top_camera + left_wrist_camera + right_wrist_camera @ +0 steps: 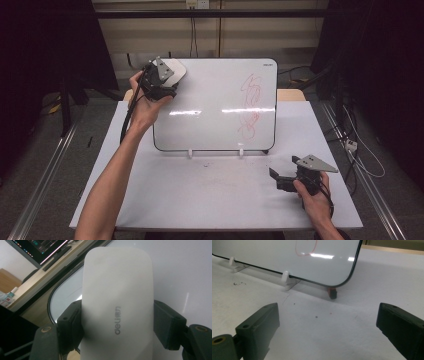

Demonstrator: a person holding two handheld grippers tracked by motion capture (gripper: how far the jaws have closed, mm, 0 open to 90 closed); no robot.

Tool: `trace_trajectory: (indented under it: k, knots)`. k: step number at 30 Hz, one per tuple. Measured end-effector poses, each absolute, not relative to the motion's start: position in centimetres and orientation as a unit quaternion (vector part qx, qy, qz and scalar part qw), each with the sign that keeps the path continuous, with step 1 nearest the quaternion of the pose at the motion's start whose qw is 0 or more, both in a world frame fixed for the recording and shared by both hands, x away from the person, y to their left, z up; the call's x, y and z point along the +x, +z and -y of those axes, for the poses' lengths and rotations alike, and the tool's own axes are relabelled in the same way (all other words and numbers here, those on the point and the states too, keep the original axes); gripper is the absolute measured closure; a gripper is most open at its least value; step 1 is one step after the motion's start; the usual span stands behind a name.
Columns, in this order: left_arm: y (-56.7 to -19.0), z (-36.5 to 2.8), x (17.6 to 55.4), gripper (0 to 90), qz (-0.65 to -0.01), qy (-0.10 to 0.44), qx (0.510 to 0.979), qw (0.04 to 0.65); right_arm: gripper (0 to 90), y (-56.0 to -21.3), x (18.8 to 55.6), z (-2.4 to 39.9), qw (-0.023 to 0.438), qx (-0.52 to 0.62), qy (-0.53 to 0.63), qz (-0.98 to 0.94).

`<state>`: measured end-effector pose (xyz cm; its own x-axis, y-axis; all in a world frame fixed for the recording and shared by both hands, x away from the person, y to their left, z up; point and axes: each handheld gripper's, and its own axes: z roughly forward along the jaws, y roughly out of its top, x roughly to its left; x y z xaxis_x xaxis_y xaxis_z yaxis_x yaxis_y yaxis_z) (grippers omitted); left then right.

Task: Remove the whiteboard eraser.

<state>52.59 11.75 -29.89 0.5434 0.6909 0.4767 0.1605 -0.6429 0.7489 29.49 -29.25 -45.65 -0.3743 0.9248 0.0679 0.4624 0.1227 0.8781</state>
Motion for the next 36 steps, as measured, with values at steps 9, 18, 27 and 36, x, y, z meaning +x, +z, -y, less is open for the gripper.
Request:
trace_trajectory:
  k: [9, 18, 27, 36]
  knots:
    - [-29.6, -12.2, 52.6, 31.2, -0.278, 0.374, 0.810, 0.355, 4.7, -45.7, 29.5, 29.3, 0.260, 0.496, 0.441, -0.701]
    - [-29.7, -12.7, 52.6, 31.2, -0.296, 0.359, 0.799, 0.381, 5.0, -45.7, 29.8, 29.3, 0.256, 0.501, 0.443, -0.698]
    - [-29.7, -13.7, 51.8, 31.2, -0.303, 0.345, 0.785, 0.415, 5.2, -45.7, 30.0, 29.2, 0.256, 0.501, 0.443, -0.698]
    - [-29.0, -14.2, 49.8, 31.1, -0.301, 0.351, 0.767, 0.445, 5.2, -45.6, 29.8, 29.2, 0.257, 0.499, 0.443, -0.699]
